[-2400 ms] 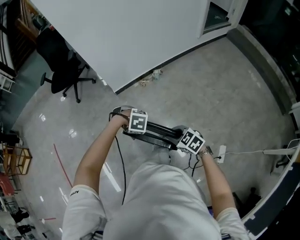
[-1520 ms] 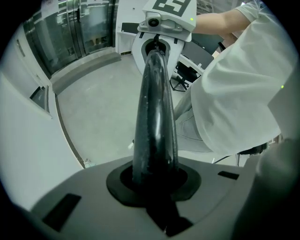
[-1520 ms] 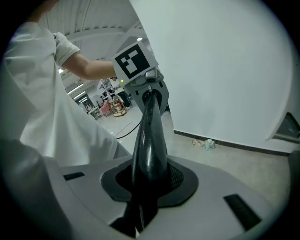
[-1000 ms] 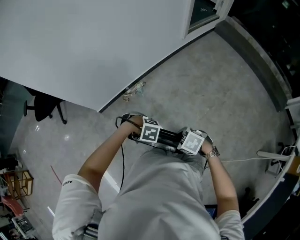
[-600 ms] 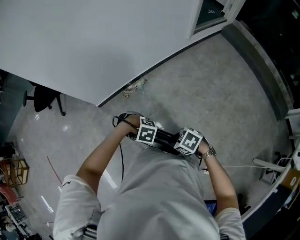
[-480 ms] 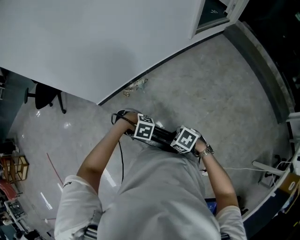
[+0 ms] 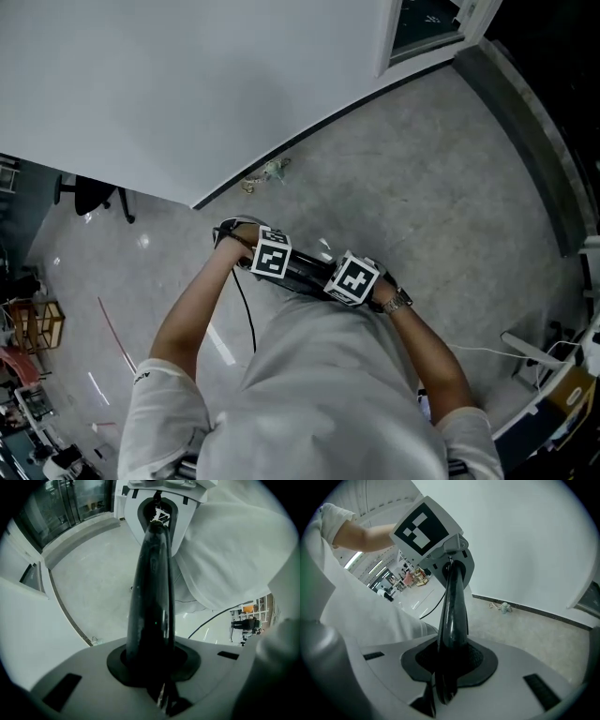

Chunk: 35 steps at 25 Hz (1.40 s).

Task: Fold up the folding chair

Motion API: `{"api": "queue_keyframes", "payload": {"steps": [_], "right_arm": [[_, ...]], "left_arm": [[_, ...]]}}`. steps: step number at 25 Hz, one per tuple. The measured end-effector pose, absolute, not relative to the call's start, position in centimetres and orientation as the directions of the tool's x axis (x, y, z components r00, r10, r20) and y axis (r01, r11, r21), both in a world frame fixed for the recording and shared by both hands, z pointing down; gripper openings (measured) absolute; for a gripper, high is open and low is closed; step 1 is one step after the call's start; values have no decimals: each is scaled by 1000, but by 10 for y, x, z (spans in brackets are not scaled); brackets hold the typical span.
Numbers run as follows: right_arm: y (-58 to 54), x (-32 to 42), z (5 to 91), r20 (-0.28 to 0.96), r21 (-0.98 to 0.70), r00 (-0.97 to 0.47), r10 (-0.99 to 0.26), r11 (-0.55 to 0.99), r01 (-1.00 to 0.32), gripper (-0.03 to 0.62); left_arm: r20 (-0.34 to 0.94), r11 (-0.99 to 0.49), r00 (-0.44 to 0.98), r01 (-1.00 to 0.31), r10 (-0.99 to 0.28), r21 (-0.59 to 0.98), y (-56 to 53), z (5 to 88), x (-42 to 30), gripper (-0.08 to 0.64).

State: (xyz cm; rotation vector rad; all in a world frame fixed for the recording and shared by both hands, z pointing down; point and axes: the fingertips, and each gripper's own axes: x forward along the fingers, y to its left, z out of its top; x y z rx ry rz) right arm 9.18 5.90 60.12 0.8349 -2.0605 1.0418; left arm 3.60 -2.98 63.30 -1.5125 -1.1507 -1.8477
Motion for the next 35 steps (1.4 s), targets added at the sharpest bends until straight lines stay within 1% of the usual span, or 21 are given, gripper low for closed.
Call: {"api": "queue_keyframes", "payload": {"steps": [6,10,13,18,22,26,30,32,35], "right_arm": [[80,135,603,769,-416,-584,-262,489,-767,78],[76,167,599,779,-337,-565,-272,579,-743,80],[70,195,596,785,-320,-565,-255,615,-721,80],[71,229,587,778,-294,-545,-312,587,-755,80],[73,254,583,774,-280,-537,-334,580,-765,80],[69,279,584,782,-254,-533,-322,616,-745,81],[66,279,575,783,-312,-568,-256,628,-713,81],[55,291,574,807,-265,-527,-267,634,-726,84],[38,331,575,830,-175,-472,-298,664,-727,75]], "left_arm": [[950,-533,-289,788,122,308,-9,631,77,66],[956,-621,-258,730,137,286,-2,626,97,64],[961,-667,-239,694,141,270,-3,623,121,64],[969,-643,-225,729,98,234,-9,613,159,64],[977,-642,-195,738,92,208,-8,612,185,64],[977,-685,-185,699,102,204,-7,612,204,64],[989,-665,-112,732,99,149,-16,613,217,64],[989,-681,-96,718,110,145,-26,615,229,64],[992,-733,-64,669,108,123,-35,613,259,64]]}}
